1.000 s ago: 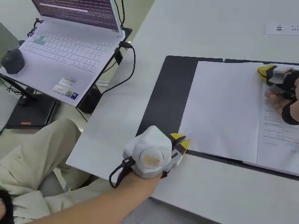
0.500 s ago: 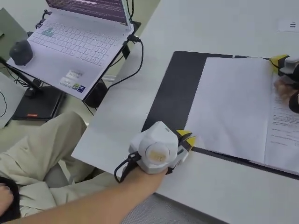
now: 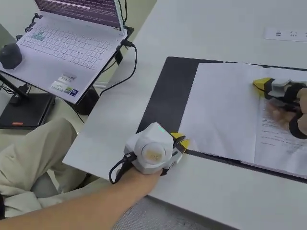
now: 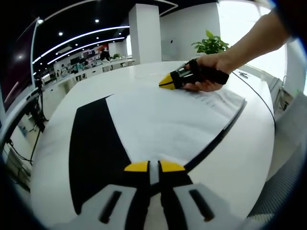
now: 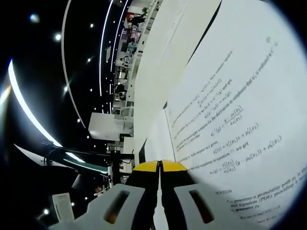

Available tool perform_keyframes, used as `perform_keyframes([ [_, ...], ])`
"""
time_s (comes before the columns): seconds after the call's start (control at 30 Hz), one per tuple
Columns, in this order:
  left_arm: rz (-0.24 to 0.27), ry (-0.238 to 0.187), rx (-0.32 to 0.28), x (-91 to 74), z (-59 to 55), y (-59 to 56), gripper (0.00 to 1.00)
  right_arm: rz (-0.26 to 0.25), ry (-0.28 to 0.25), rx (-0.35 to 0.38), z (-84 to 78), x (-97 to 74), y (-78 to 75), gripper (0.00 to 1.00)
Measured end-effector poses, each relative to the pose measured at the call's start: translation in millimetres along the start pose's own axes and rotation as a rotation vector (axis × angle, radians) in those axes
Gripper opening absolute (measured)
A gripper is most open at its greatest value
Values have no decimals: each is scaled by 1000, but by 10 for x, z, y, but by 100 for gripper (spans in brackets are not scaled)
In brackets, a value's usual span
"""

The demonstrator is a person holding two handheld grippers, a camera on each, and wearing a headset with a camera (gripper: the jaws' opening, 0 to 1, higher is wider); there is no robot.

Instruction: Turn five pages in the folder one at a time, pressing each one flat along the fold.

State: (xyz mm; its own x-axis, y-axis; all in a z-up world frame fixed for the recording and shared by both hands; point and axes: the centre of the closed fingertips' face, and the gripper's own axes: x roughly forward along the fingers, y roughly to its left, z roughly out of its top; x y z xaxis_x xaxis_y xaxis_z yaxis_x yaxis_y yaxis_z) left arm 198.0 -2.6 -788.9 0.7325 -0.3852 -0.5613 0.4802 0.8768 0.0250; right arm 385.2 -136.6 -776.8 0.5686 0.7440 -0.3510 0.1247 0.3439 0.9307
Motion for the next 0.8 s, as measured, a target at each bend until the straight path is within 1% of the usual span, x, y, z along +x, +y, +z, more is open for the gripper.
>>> perform_keyframes([
  [0.03,0,-1,2,0,-1,-1,5,-2,25,-8,-62,-34,-10,0],
  [0.07,0,-1,4,0,-1,-1,5,0,31,-11,-86,-52,-16,0],
  [0.1,0,-1,3,0,-1,-1,5,2,56,-15,-155,-81,-38,0],
  [0.17,-1,1,8,1,-4,-2,5,12,68,-7,-211,-120,-54,0],
  [0.23,-2,5,11,0,-4,-5,5,21,86,-2,-307,-188,-52,0],
  [0.27,-1,6,12,1,-4,-6,5,20,137,-6,-426,-239,-62,0],
  [0.3,-1,6,16,0,-4,-8,5,12,168,-35,-504,-263,-88,0],
  [0.33,0,6,18,0,-3,-11,5,9,175,-52,-559,-284,-89,0],
  [0.4,0,5,13,-1,-2,-13,5,8,202,-51,-720,-349,-99,0],
  [0.43,0,6,16,-1,-1,-15,5,11,197,-40,-748,-369,-106,0],
  [0.5,-1,7,17,0,-1,-17,5,13,203,-38,-859,-448,-117,0],
  [0.53,-1,7,17,0,-1,-17,5,14,221,-35,-945,-497,-125,0],
  [0.6,-1,7,22,1,-1,-19,5,15,227,-43,-1034,-556,-131,0],
  [0.63,-1,7,25,-1,1,-22,5,10,233,-43,-1104,-603,-148,0],
  [0.7,-2,6,28,-5,6,-30,5,10,236,-35,-1180,-664,-182,0],
  [0.8,-3,7,33,-9,11,-36,5,12,239,-22,-1291,-740,-194,0],
])
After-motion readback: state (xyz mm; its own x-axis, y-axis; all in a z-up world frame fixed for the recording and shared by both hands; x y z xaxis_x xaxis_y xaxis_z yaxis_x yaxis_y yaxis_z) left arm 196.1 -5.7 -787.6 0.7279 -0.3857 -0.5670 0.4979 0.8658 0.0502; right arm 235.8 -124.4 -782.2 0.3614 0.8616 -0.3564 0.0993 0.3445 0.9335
